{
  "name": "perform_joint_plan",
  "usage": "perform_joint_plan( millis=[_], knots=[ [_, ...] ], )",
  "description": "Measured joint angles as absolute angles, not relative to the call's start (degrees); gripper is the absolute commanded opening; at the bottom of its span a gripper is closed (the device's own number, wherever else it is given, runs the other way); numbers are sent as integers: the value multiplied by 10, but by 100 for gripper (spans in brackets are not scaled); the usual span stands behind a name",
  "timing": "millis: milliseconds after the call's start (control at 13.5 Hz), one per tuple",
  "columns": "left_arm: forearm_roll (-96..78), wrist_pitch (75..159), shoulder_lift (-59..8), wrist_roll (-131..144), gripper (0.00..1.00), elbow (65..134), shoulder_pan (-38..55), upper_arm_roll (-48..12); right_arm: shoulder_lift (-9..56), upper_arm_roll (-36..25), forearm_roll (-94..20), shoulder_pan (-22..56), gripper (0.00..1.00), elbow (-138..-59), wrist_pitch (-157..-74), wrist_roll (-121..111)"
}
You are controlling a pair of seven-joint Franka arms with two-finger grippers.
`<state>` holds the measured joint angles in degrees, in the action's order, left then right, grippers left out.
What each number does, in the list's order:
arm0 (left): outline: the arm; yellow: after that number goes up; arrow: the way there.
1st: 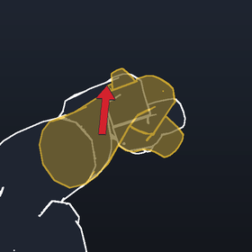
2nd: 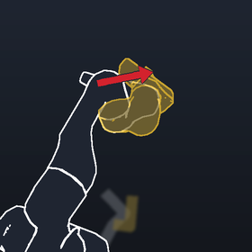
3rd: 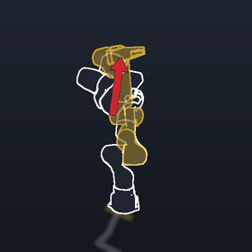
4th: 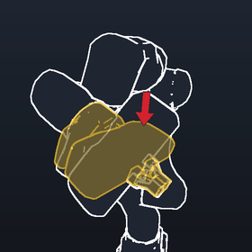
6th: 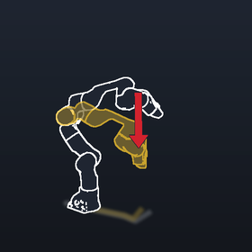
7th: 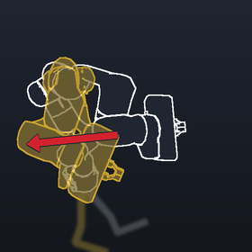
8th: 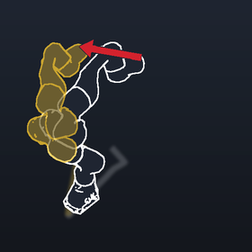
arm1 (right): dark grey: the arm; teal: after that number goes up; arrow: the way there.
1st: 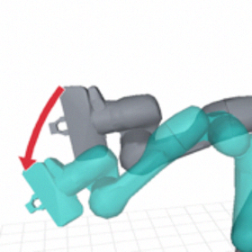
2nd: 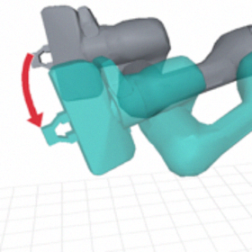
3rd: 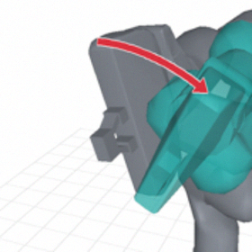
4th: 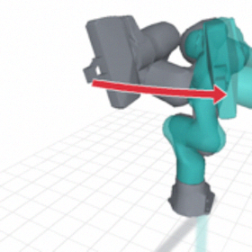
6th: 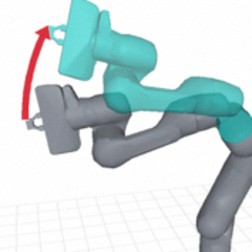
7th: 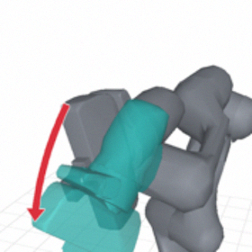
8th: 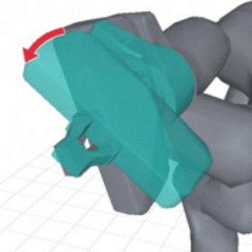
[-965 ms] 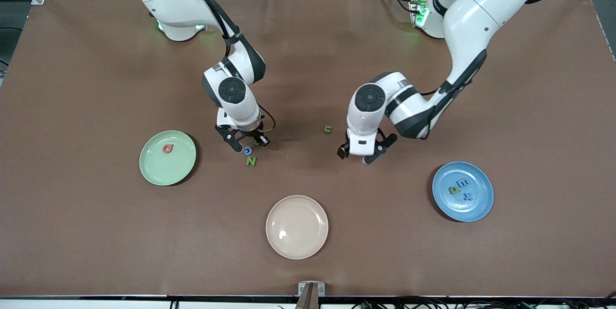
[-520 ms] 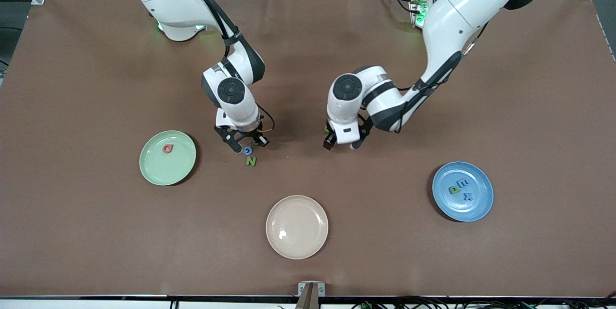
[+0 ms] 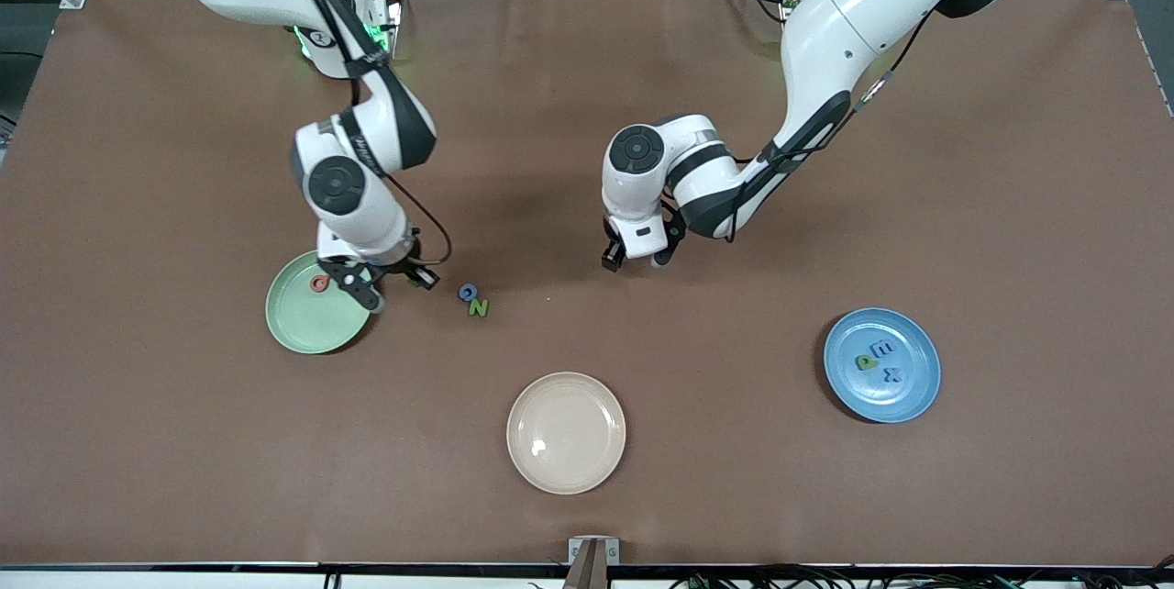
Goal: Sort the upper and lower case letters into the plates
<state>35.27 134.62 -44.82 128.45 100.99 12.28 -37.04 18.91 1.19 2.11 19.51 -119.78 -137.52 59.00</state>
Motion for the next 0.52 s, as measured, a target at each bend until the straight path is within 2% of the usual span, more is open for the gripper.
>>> perform_joint_plan(
  millis=[297,520],
  knots=[
    [356,1346,-453,1285,68,1010,125,-366,169,12,18,143,0,-1236,-1380,461],
    [360,1346,-461,1285,51,1010,132,-363,173,12,16,117,0,-1240,-1407,395]
  ],
)
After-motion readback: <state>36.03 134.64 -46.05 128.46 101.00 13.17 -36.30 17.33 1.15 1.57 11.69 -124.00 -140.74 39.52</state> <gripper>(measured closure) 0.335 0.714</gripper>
